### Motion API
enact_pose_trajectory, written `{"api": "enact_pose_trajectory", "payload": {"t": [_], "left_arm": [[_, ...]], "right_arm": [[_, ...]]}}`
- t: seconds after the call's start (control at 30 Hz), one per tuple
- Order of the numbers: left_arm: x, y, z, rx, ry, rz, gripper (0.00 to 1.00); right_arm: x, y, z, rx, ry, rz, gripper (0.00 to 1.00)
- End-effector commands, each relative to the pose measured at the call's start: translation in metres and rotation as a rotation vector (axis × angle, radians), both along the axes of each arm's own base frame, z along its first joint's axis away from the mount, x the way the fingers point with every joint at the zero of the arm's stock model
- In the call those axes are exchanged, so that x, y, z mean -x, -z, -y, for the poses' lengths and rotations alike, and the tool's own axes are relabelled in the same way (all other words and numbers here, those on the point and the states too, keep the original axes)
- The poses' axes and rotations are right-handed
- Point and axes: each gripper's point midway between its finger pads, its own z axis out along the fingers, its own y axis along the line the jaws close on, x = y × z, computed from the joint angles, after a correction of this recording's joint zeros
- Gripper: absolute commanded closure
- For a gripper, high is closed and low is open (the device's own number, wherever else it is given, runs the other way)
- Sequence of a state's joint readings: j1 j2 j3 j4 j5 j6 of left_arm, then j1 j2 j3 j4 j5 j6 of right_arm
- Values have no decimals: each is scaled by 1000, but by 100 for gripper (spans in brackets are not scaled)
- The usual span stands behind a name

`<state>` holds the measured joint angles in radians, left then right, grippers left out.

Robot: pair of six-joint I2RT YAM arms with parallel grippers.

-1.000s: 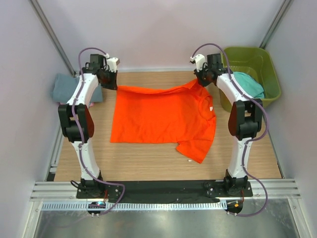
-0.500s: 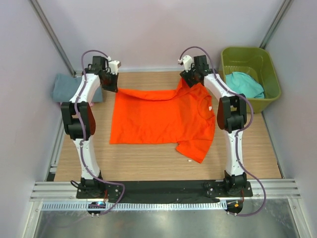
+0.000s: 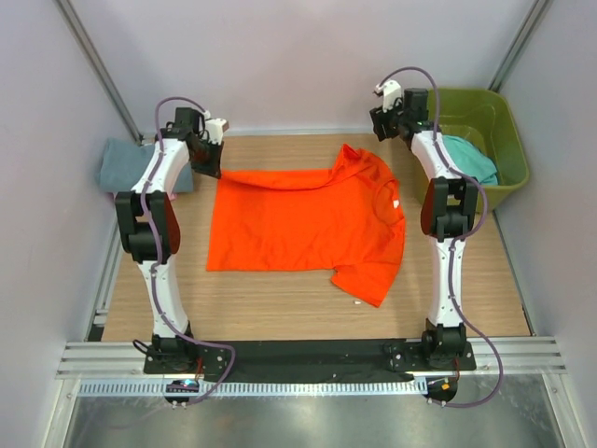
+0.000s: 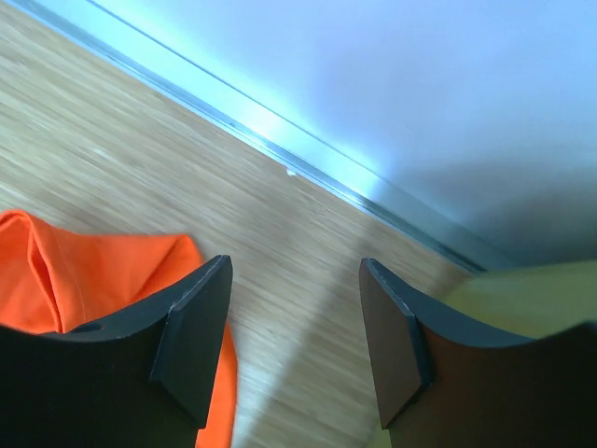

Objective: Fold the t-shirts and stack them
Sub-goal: Fold the tshirt

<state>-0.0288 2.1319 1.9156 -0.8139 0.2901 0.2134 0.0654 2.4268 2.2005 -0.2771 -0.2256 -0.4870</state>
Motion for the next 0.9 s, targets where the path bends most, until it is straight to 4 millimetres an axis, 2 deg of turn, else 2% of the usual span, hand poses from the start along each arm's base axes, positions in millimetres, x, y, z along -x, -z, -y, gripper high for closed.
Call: {"api": "enact_pose_trajectory", "payload": {"t": [0.0, 0.1, 0.13, 0.17, 0.2, 0.23, 0.27, 0.3, 0.33, 0.37, 0.43, 0.47, 0.5, 0.53, 0.57, 0.6, 0.7, 0.73, 0.77, 0.87], "left_arm": [[0, -4, -1, -24, 20, 5, 100], [5, -3, -3, -31, 19, -5, 100], [7, -2, -3, -40, 24, -7, 100], [12, 2, -4, -43, 28, -21, 100], [14, 1, -4, -46, 33, -23, 100], [16, 4, -5, -52, 30, -30, 100], [19, 7, -7, -57, 30, -39, 100], [20, 7, -7, -59, 30, -41, 100], [22, 8, -7, -57, 30, -46, 100], [22, 7, -5, -49, 26, -46, 100], [23, 5, -3, -35, 30, -45, 100], [23, 6, -3, -34, 29, -47, 100], [23, 6, -3, -36, 28, -46, 100], [23, 8, -4, -39, 28, -48, 100], [23, 9, -4, -42, 27, -49, 100], [22, 9, -5, -44, 26, -47, 100], [23, 9, -4, -42, 26, -50, 100], [24, 9, -3, -42, 28, -51, 100], [24, 8, -4, -44, 26, -47, 100], [26, 9, -6, -59, 22, -49, 100]], "right_arm": [[1, -32, -27, -278, -105, -38, 37], [16, -53, -39, -514, -98, -132, 38], [21, -57, -27, -632, -36, -191, 37], [29, -54, -31, -681, -41, -237, 38], [40, -67, -40, -730, -76, -263, 39], [47, -69, -44, -755, -76, -289, 39], [55, -60, -46, -766, -73, -318, 39], [60, -69, -48, -765, -89, -309, 39], [63, -67, -48, -761, -85, -316, 40], [70, -57, -47, -723, -89, -338, 40], [79, -55, -43, -589, -117, -310, 41], [91, -36, -39, -430, -189, -300, 41], [99, -28, -50, -326, -252, -277, 41], [100, -34, -43, -223, -238, -215, 41], [102, -10, -40, -173, -256, -185, 41], [100, -5, -36, -88, -304, -128, 41], [95, 3, -34, 12, -338, -50, 41], [88, -4, -37, 29, -347, 7, 41], [93, 5, -38, 46, -355, 11, 40], [89, 9, -49, 125, -393, 117, 40]]}}
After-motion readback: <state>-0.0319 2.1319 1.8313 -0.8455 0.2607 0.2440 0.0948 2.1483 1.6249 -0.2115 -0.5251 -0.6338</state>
